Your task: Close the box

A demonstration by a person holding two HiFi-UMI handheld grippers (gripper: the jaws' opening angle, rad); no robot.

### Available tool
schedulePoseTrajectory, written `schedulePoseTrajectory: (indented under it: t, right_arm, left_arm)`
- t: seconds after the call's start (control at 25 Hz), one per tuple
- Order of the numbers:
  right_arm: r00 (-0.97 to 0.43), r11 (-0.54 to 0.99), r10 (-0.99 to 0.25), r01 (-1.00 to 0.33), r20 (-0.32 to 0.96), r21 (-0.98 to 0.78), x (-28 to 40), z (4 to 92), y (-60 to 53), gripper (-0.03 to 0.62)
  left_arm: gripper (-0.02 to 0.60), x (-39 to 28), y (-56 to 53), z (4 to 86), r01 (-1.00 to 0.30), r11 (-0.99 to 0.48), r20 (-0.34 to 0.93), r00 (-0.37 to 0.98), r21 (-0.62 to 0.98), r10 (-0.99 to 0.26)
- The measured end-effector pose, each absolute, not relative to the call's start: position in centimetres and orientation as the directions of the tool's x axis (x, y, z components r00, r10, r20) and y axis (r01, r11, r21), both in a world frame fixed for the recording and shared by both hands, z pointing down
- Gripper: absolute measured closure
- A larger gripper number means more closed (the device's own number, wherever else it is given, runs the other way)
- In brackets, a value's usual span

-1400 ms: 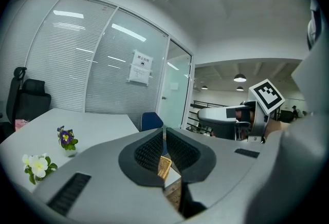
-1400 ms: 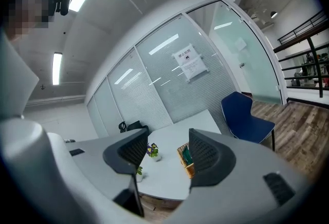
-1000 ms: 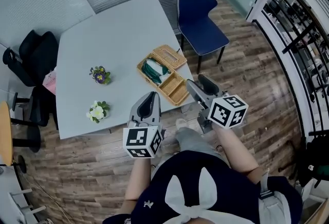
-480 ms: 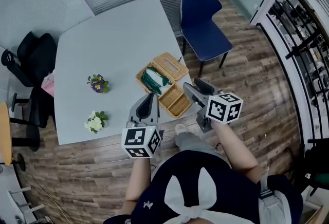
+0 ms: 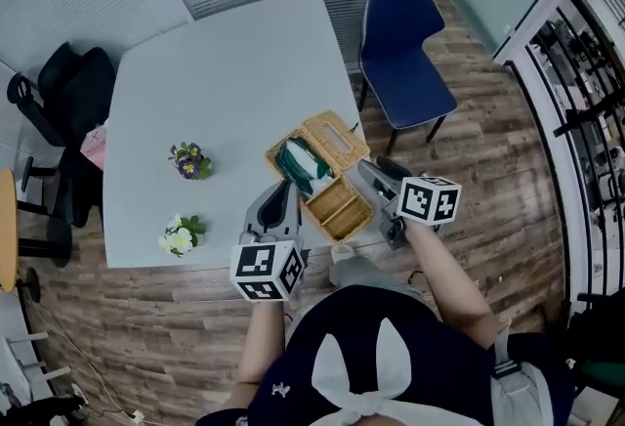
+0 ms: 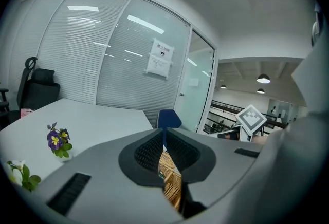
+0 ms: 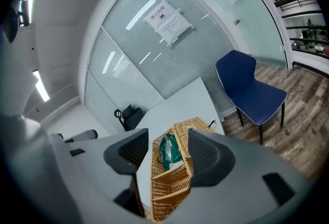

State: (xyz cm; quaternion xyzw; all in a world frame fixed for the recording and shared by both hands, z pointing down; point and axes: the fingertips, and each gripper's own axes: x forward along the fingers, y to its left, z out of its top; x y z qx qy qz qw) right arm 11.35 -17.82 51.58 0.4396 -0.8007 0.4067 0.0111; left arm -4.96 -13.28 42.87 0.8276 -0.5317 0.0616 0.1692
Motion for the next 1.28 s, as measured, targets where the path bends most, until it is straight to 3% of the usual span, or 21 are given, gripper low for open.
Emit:
schedulePoseTrajectory:
  t: [0.6, 1.28]
  right_arm:
    - [-0.649, -0.001, -0.620, -0.562, 0.441, -0.827, 13.4, 60.5, -22.1, 0.365]
    - [-0.652, -0.259, -0.593, -0.400, 0.471, -0.879, 13.9, 67.5, -24.5, 0.367]
  left_arm:
    - [0.546, -5.9, -15.6, 44.2, -0.930, -0.297, 0.301, 0.352, 0.215, -0.886]
    - [0.546, -5.5, -16.3, 46.0, -0.936, -0.278, 0.355, 0.340, 0.215, -0.871]
